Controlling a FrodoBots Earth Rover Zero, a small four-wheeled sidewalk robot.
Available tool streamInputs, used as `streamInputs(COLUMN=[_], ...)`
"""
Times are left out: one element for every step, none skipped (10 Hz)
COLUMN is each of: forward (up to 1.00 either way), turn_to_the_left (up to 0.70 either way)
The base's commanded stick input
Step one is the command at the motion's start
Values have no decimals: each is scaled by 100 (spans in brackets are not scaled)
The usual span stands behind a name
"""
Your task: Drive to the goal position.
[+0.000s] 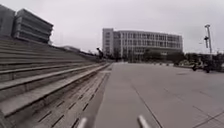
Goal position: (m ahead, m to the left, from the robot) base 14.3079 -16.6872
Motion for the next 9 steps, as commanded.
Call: streamInputs(forward=[70, 70, 70, 70, 70, 70, 70, 70, 70], turn_to_the_left=[0, 0, 0, 0, 0, 0, 0, 0, 29])
